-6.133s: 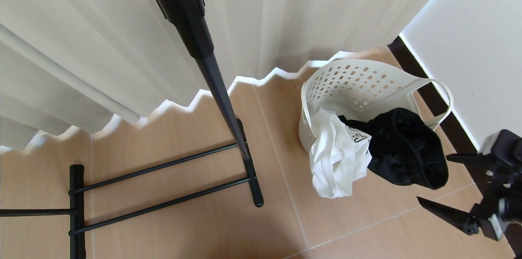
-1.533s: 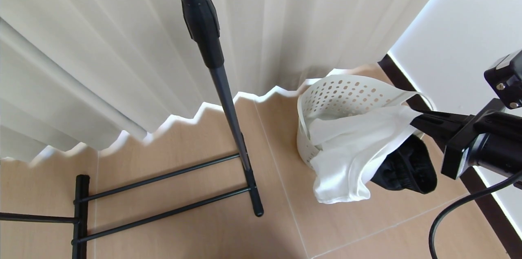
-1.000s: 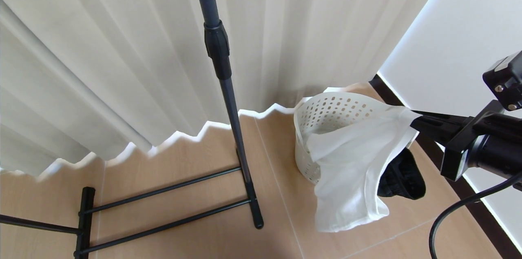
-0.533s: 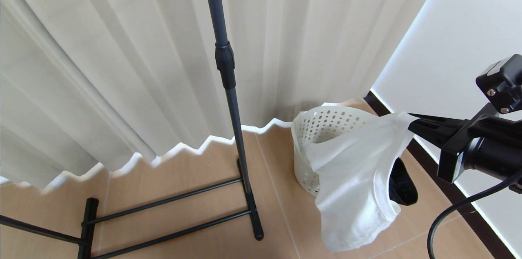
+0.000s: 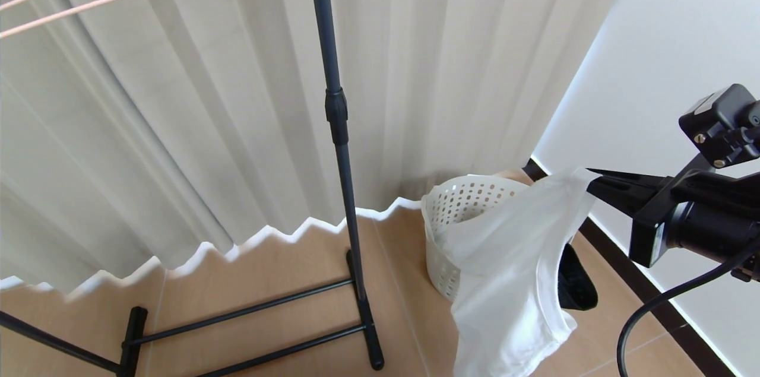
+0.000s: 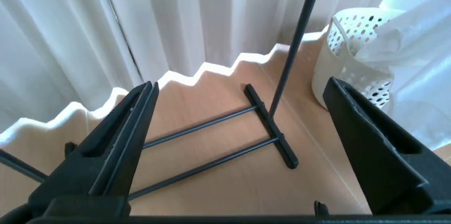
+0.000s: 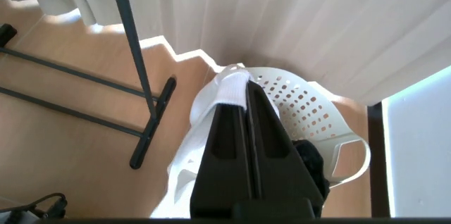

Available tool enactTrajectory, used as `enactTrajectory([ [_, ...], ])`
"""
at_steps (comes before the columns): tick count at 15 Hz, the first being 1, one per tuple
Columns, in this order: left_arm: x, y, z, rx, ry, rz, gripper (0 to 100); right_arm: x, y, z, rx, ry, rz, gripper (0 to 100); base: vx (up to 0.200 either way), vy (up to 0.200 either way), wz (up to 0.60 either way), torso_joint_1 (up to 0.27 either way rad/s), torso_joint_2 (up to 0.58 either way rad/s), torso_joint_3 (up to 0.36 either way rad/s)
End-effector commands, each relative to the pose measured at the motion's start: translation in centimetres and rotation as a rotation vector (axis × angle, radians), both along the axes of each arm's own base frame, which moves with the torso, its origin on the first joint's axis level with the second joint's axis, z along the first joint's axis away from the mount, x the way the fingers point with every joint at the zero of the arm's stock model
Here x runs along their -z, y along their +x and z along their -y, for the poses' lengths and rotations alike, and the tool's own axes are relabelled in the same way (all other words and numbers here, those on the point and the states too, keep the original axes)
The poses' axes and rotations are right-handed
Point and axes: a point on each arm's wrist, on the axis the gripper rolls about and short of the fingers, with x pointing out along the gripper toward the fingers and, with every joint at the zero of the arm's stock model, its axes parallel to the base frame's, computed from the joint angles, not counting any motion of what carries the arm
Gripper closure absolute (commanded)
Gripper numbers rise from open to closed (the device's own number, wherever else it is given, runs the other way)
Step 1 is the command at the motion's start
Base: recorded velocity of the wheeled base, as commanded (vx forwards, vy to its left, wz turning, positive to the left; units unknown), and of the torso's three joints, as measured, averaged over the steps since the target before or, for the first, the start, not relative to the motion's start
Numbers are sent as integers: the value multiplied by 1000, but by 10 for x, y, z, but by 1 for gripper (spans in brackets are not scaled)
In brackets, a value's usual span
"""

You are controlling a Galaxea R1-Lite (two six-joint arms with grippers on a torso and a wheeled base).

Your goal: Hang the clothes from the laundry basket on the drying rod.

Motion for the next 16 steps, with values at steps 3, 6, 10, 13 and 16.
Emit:
enactTrajectory([
  [3,0,0,0,0,0,0,0,2,2,-1,2,-5,-8,100,0,0,0,45,-207,24],
  [6,0,0,0,0,0,0,0,2,2,-1,0,-5,-8,100,0,0,0,90,-426,-123],
  [10,0,0,0,2,0,0,0,2,2,-1,0,-6,-9,100,0,0,0,132,-471,-143],
  [13,0,0,0,0,0,0,0,3,1,-1,0,-7,-12,100,0,0,0,162,-496,-204],
  [16,0,0,0,0,0,0,0,3,2,-1,0,-6,-11,100,0,0,0,185,-513,-308],
])
